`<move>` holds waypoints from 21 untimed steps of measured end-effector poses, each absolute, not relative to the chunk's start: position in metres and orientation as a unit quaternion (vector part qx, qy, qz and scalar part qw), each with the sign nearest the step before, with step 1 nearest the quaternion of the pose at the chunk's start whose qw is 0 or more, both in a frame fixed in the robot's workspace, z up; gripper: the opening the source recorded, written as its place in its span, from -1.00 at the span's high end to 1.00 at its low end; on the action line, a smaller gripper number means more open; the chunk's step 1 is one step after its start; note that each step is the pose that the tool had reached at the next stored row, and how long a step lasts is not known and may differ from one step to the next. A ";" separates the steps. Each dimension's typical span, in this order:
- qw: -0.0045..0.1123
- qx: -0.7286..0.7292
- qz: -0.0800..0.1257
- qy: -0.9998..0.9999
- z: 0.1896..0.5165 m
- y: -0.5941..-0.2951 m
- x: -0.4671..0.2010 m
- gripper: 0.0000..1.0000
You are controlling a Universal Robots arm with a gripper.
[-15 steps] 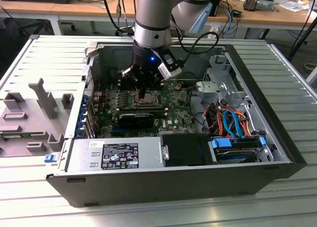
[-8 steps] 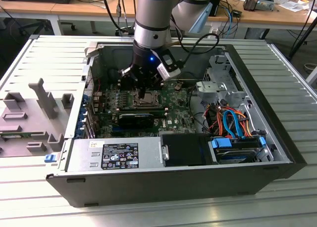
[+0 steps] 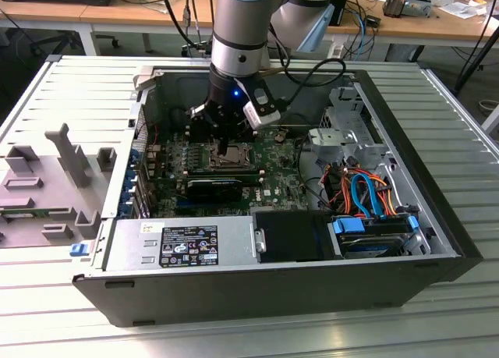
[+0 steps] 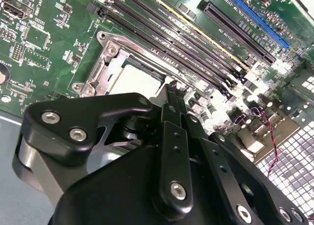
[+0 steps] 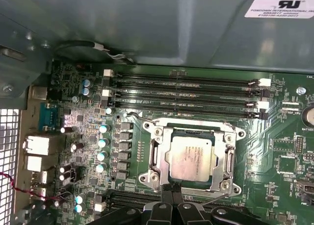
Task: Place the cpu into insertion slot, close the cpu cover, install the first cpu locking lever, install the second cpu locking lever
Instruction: 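Install the first cpu locking lever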
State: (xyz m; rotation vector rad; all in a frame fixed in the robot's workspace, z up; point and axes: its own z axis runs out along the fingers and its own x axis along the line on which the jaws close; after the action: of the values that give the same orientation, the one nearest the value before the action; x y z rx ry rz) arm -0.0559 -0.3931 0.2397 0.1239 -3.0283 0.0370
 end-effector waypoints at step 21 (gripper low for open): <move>0.008 0.039 -0.009 -0.999 0.239 -0.393 -0.060 0.79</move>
State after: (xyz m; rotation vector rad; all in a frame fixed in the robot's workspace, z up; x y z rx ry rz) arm -0.0596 -0.3931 0.2392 0.1204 -3.1241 -0.0268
